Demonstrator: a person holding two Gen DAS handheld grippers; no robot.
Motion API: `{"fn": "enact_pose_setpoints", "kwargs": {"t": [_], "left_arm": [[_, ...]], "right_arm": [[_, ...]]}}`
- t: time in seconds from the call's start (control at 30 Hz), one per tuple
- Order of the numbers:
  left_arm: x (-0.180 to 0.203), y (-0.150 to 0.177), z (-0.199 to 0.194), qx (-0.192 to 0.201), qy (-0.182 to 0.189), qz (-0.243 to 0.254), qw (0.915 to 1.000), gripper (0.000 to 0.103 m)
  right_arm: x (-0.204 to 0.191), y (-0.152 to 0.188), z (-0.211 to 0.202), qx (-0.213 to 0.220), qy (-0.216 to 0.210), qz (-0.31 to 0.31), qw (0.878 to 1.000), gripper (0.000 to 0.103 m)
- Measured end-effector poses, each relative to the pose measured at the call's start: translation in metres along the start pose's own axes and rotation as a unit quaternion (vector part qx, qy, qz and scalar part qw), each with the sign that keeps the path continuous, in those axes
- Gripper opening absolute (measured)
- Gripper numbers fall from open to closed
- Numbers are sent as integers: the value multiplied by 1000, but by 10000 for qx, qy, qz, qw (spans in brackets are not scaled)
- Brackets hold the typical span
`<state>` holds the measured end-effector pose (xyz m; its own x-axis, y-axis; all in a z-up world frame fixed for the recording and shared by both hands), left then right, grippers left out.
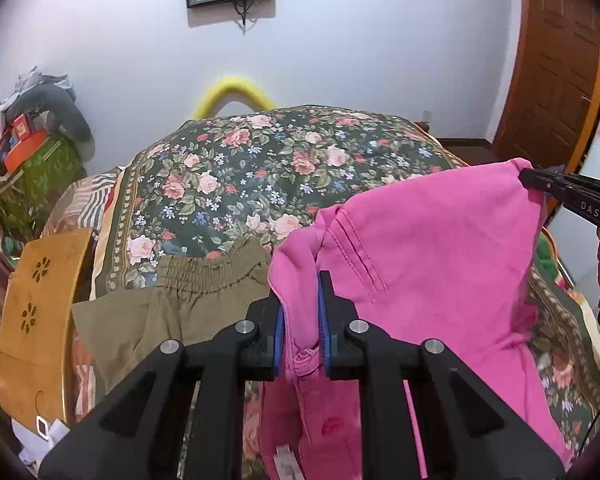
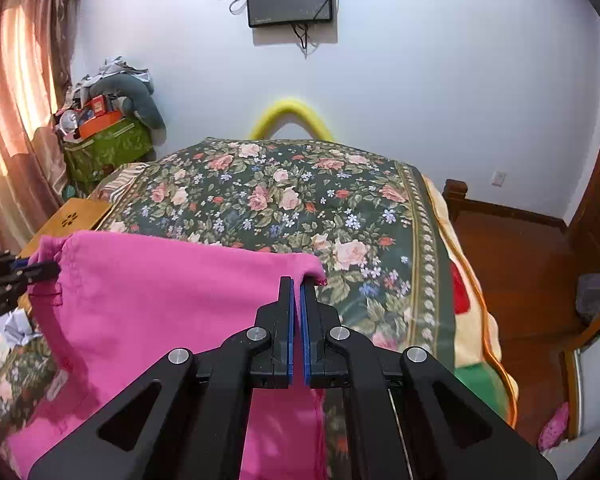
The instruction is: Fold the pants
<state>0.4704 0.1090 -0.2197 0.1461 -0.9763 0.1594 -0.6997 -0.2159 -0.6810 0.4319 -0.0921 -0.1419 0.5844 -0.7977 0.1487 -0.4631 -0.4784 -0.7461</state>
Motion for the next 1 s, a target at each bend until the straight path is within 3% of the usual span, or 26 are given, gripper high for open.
{"fn": "enact_pose_setpoints", "kwargs": {"t": [0.37,0.53,0.73,1.0], "left_arm": [[7,51,-59,36,143,235,9996,18],[2,78,-78,-129,291,158,9994,21],[-6,112,-100,-316,445,144,9984,21],[-21,161,-112,-569,276,200,9978,21]], "right_arm": [[-28,42,-68,165,-157,172,9996,2],[-49,68,-94,129,-202,168,9996,2],[-74,101,-112,-25,-209,118,9997,2],[-98,150,-120,-382,-259,106,9989,2]]}}
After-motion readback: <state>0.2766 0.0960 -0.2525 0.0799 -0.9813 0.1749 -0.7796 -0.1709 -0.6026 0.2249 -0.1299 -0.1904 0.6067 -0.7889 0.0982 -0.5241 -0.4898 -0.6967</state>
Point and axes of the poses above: each gripper's, at about its wrist camera, not at the fingertips, and z roughly the way its jaws point, x to its right, y to its underside, the point moved 8 cm from there along z, roughly the way its jaws point, and after that the axes turned 14 degrees about -z, right-handed, at the moved point
